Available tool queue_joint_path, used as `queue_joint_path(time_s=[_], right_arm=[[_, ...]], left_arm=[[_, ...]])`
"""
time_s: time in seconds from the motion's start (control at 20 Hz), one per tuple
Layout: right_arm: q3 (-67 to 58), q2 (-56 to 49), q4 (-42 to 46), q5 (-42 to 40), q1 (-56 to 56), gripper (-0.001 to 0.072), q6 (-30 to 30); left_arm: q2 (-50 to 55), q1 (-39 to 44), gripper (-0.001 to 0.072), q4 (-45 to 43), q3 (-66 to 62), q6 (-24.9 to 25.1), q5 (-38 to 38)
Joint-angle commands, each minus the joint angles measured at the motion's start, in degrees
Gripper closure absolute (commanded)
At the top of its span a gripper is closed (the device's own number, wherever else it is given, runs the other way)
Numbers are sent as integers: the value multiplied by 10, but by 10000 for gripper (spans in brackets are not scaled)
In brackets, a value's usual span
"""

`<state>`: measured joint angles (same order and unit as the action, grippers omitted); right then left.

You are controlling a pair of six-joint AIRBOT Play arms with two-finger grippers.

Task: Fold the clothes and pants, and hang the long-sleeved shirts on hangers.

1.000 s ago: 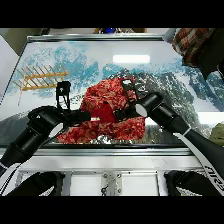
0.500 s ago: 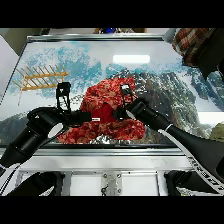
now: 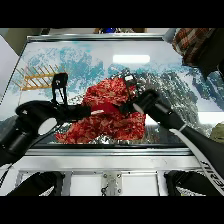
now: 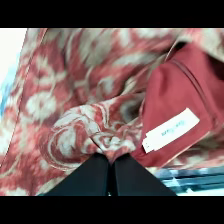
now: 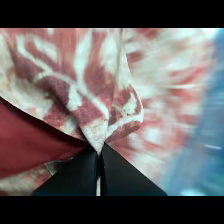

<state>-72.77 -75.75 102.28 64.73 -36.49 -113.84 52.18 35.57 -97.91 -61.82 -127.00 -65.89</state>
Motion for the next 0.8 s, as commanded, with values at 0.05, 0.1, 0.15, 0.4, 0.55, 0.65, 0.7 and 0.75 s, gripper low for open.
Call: queue_joint_path(time_s=[0.05,0.1,0.15,0.4,0.55,0.65,0.7,0.75], right_arm=[[-139,87,-5,276,36,697,119],[-156,106,-5,308,37,697,119],[-160,130,-13,329,37,697,117],[-116,188,-116,402,37,696,57],[-50,196,-126,355,37,696,38],[-22,188,-125,342,37,697,38],[-19,181,-126,343,37,696,38],[-19,175,-126,343,37,696,38]], left_arm=[[0,0,685,94,-119,86,-55],[0,0,685,130,-128,99,-68],[0,0,685,164,-128,108,-82],[-10,44,685,244,-13,115,-85],[-7,93,685,244,68,106,-18],[11,94,685,244,85,106,-12],[22,87,685,244,83,106,-17],[32,77,685,244,77,107,-21]])
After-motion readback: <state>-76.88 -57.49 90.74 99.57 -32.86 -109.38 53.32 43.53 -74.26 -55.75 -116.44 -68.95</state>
